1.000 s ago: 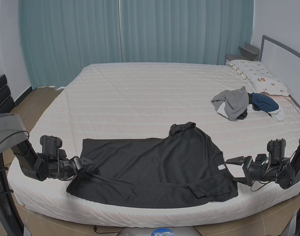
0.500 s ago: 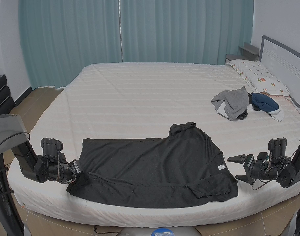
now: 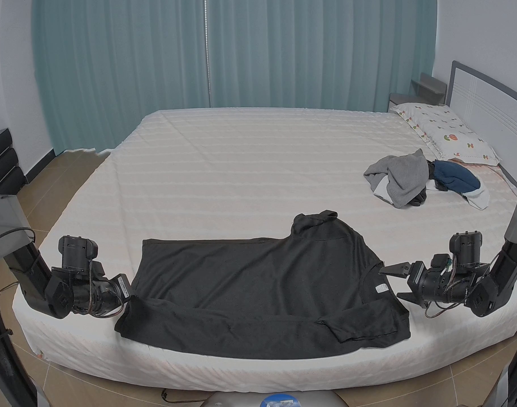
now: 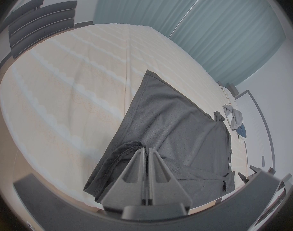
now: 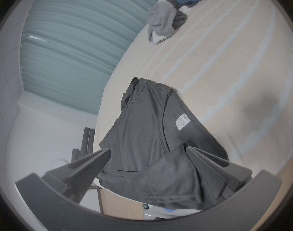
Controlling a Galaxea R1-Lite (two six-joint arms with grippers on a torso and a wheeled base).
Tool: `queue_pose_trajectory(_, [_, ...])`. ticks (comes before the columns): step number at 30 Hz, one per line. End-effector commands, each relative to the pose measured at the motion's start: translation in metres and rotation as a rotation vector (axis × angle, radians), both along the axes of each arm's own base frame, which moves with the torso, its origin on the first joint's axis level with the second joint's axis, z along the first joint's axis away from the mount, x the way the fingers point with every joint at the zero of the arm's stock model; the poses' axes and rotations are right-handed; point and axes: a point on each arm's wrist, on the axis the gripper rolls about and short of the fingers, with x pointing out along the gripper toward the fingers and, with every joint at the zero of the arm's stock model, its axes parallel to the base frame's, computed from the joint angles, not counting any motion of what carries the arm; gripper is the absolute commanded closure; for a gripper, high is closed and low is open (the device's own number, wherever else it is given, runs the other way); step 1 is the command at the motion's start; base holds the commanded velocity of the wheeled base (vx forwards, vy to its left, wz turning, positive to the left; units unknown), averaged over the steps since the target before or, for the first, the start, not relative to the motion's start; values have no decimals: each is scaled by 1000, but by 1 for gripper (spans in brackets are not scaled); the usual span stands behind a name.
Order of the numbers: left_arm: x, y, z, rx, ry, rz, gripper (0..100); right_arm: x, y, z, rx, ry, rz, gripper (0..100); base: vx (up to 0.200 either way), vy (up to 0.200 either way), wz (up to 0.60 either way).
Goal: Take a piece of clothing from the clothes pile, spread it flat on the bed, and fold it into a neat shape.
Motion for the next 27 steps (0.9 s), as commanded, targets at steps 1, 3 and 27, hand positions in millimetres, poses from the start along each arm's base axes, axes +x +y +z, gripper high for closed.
queue_pose_trajectory(1, [-3, 0, 5, 1, -13, 1, 100, 12, 3, -16, -32, 9, 33, 0, 0, 0, 0])
queue_pose_trajectory(3, [-3, 0, 5, 0, -13, 0, 100, 14, 3, -23, -65, 2, 58, 0, 0, 0, 0])
queue_pose_trajectory(27, [-3, 0, 4, 0, -10, 0, 100, 16, -2, -53, -158, -10, 134, 100, 0, 0, 0])
